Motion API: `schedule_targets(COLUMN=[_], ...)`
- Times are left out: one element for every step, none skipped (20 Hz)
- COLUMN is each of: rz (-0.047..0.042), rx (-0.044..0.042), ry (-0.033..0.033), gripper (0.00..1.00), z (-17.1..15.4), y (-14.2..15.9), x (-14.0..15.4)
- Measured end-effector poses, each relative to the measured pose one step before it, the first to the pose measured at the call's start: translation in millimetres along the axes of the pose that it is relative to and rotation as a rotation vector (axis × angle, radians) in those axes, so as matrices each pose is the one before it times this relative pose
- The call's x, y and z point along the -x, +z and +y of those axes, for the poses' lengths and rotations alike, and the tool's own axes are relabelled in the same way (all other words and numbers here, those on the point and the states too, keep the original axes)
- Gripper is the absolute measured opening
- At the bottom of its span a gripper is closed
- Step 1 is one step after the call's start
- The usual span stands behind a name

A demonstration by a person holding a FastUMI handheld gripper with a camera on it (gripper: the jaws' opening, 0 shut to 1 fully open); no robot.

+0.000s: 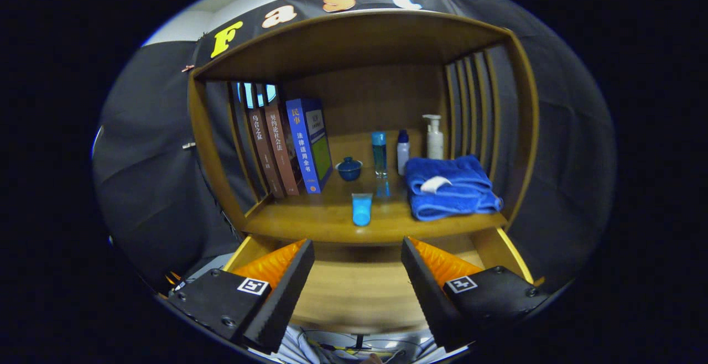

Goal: Pull open the drawer, take out the items inside it, and place them on the countertop above the cabinet.

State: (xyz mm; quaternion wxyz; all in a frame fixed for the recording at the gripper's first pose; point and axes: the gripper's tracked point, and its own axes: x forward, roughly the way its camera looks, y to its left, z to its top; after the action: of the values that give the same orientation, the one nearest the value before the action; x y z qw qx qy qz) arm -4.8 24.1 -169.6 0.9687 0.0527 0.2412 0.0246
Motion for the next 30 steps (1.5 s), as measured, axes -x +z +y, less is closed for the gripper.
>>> schedule_targets(rz=[-0.01386, -0.01008, -0.00341, 0.01238, 0.00572, 0.00792, 0.00520, 0.00645, -0.00457, -0.00810, -0.00485, 0.00517, 0.00456, -0.00715, -0.01288, -0.01010, -0.01122, 0.00453, 0.01275, 0.00387, 0.00048, -0.00413, -0.00390, 0.00459, -0.00723, -0.00467, -0.00577, -0.00924, -0.01939, 0.01650], rx=[0.00447, 0.01231, 0.00061, -0.00445, 0.00222, 0.00996, 0.01043, 0.00147, 0.00081, 0.01090, 0.01702, 0.00902, -0.00428, -0.00889, -0.00604, -0.00720, -0.01413, 0.00452, 0.01166, -0.00498, -0.01236, -0.00415, 0.01050, 0.00715, -0.00636, -0.00622, 0.00049, 0.00175, 0.00267, -0.00550], ry=[-0.00408, -0.02260, -0.01091, -0.00430, -0.00192, 0.00017, 0.00056, 0.00456, 0.01371, 0.00415, 0.00321, 0.00497, 0.00795, 0.00160, -0.00985, -0.02031, -0.00641, -0.00725, -0.01529, -0.01236, -0.00888, -0.00037, -0.00236, -0.00296, -0.00240, -0.00106, -0.00171, -0.00166, -0.00145, -0.00258], gripper=[1.00, 1.00, 1.00, 1.00, 1.00, 1.00, 1.00, 1.00, 1.00, 1.00, 1.00, 1.00, 1.00, 1.00, 1.00, 1.00, 1.00, 0.98, 0.98, 0.98, 0.98, 0.98, 0.98, 0.98, 0.98, 0.98, 0.98, 0.98, 0.98, 0.98], z=[0.24, -6.09, -4.55, -1.11, -1.70, -0.09, -0.63, 2.01, 4.94, 2.60, 0.17, 2.27, 2.17, 1.61, -1.87, -3.34, 0.37, -1.33, -4.28, -1.07, 1.03, 1.62, 0.01, -0.77, 0.46, 0.93, 0.60, 0.61, 0.09, 1.25], y=[-13.75, -14.73, -12.59, -15.45, -16.38, -11.32, -9.88, -8.54, -7.06, -4.70, -5.23, -6.17, -5.34, -0.61, 0.99, 0.18, -1.92, -4.61, -5.94, -1.90, 0.22, 0.34, 1.04, -0.20, 1.45, 2.20, 4.08, 5.02, 7.36, -2.31], x=[11.14, 11.35, 12.93, 9.66, 5.79, 3.34, 0.41, 0.36, -0.82, -3.08, -3.44, -4.25, -2.96, -2.53, -4.70, -0.88, -0.89, -3.00, -3.25, -1.36, -1.47, 1.36, -2.89, -2.68, -2.08, -5.73, -10.82, -9.43, -9.19, -11.21])
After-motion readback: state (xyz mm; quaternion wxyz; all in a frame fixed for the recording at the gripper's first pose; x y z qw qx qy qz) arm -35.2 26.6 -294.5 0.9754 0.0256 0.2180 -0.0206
